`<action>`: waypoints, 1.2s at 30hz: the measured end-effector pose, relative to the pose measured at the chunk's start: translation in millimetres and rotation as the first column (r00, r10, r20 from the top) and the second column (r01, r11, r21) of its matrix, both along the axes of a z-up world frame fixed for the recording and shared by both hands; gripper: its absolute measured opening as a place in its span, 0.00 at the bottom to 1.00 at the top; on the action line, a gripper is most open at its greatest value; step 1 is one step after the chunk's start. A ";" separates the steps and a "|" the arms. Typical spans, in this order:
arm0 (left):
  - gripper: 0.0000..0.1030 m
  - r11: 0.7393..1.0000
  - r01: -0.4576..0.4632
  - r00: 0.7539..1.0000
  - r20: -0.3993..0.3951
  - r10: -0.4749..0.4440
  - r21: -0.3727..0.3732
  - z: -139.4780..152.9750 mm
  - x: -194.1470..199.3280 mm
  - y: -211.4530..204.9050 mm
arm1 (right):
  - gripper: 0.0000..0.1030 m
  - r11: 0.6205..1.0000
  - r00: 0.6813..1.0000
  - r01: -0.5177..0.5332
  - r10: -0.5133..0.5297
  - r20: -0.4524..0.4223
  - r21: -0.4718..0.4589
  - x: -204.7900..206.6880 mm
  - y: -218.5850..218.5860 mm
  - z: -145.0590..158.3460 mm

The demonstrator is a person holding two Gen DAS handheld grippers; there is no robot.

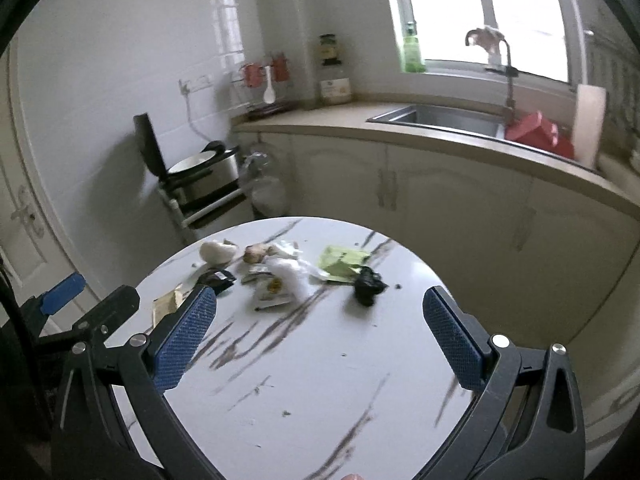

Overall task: Collect trash
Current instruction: 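Move both tools back to the table, then grasp the white plastic bag with the right tool while the left grasps the tan sauce packet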

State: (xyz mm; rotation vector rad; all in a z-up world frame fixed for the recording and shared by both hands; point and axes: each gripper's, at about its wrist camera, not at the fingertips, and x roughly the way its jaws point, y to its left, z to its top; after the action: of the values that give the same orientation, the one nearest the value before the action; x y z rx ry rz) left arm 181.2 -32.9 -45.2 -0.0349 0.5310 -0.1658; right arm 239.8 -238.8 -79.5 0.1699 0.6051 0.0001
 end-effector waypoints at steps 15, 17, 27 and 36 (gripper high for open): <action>0.99 0.993 -0.116 0.985 -0.132 0.114 -0.004 -34.3 49.8 42.2 | 1.00 0.999 0.996 -0.051 0.050 -0.080 -0.019 41.9 7.7 -29.0; 0.99 0.990 -0.139 0.975 -0.173 0.137 0.001 -46.5 65.3 47.6 | 1.00 0.999 0.992 -0.044 0.042 -0.117 -0.015 53.5 0.6 -42.1; 0.99 0.981 -0.175 0.937 -0.292 0.192 0.084 -81.4 152.5 50.1 | 1.00 1.000 0.961 -0.023 0.025 -0.276 0.009 105.0 -27.1 -106.4; 0.99 0.970 -0.199 0.903 -0.359 0.236 0.138 -104.4 224.9 49.0 | 0.98 0.991 0.948 -0.131 0.134 -0.289 0.032 148.8 -4.2 -118.6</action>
State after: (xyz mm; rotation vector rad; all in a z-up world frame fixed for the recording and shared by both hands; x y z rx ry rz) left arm 406.1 16.1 -149.6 -0.0296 0.9115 0.0909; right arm 388.6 -243.0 -198.1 0.1419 0.9104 0.1108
